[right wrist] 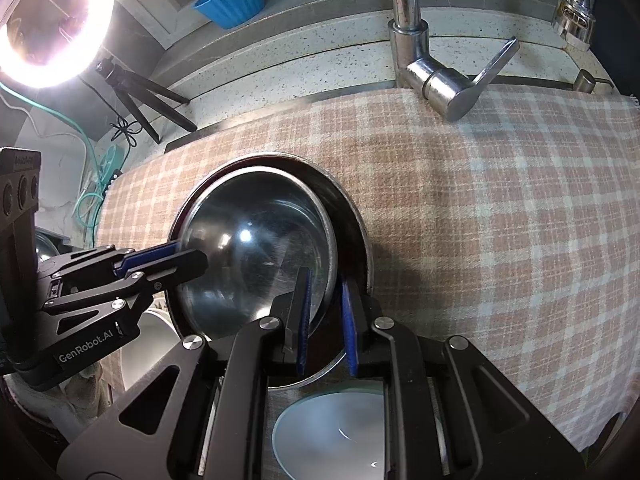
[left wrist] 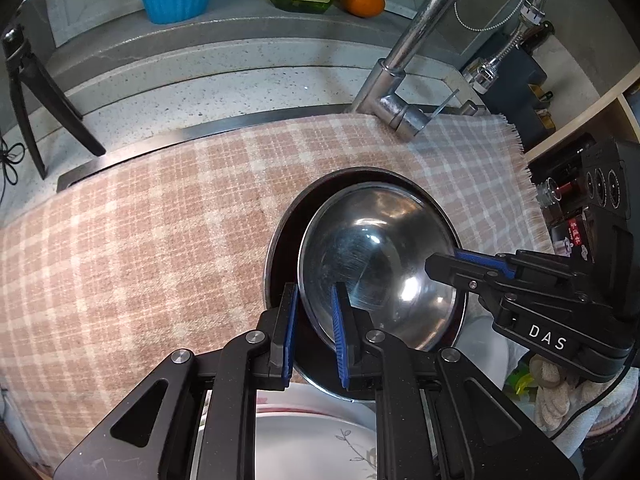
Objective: Organize plates and bowls
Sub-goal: 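Lower the red-outside bowl into the large steel bowl with both tools, then open both tools and pull them back from the nested bowls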
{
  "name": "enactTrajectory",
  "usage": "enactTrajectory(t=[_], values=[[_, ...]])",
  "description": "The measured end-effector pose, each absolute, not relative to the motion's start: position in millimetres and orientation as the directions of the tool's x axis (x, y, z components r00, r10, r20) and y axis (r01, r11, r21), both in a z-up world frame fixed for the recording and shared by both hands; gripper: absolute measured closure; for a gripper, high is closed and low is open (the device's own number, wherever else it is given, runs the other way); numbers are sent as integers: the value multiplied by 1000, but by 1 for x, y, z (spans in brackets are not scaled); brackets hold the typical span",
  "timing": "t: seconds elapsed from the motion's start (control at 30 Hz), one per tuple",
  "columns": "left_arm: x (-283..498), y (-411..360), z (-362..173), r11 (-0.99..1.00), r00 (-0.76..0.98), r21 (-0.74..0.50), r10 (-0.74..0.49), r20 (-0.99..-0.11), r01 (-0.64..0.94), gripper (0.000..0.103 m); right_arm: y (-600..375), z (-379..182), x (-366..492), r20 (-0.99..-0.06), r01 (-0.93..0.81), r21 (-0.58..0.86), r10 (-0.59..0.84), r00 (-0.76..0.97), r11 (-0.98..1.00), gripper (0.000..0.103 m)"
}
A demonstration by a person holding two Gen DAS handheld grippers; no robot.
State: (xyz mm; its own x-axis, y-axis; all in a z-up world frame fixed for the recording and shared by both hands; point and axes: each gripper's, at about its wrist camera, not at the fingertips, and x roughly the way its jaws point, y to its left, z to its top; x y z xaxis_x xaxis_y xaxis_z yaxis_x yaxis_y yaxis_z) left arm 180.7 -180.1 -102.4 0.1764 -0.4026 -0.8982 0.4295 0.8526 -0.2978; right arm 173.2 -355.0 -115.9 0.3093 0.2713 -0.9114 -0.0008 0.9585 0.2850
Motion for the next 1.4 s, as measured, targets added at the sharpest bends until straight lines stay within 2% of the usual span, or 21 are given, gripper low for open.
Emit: enactTrajectory(t=[0.1, 0.2, 0.27, 0.63, 0.67, 0.7, 0.73, 0.97, 1.03, 1.4], values=[[181, -180, -102, 852, 178, -302, -407, -896, 428, 86, -356, -116, 173, -907, -1, 294, 279, 316, 956, 81], [180, -180, -100, 849, 180, -307, -414, -892, 429, 86, -357, -113, 173, -900, -5, 306, 290, 325, 952, 72], [180, -180, -99, 847, 178, -311, -418, -891, 432, 86, -357, -111, 173, -893, -7, 317, 301, 335, 948, 61], [179, -169, -85, 837, 186, -354, -460, -868, 417, 86, -363, -90, 166, -870, -7, 341, 319, 377, 940, 60], [179, -168, -82, 835, 187, -360, -466, -865, 416, 84, -363, -88, 164, -868, -10, 341, 319, 381, 940, 55], [178, -167, -80, 832, 188, -365, -472, -861, 418, 77, -364, -85, 163, -865, -12, 341, 319, 387, 940, 50], [176, -167, -77, 829, 193, -365, -477, -858, 424, 70, -365, -83, 160, -862, -15, 341, 319, 394, 940, 40], [166, -156, -64, 829, 228, -366, -489, -842, 423, 57, -375, -71, 144, -852, -13, 334, 308, 424, 942, 22], [161, -152, -62, 830, 233, -369, -491, -839, 419, 54, -380, -69, 137, -849, -7, 334, 304, 432, 942, 22], [126, -144, -63, 829, 234, -403, -512, -827, 387, 54, -409, -58, 100, -829, 11, 347, 301, 472, 938, 22]])
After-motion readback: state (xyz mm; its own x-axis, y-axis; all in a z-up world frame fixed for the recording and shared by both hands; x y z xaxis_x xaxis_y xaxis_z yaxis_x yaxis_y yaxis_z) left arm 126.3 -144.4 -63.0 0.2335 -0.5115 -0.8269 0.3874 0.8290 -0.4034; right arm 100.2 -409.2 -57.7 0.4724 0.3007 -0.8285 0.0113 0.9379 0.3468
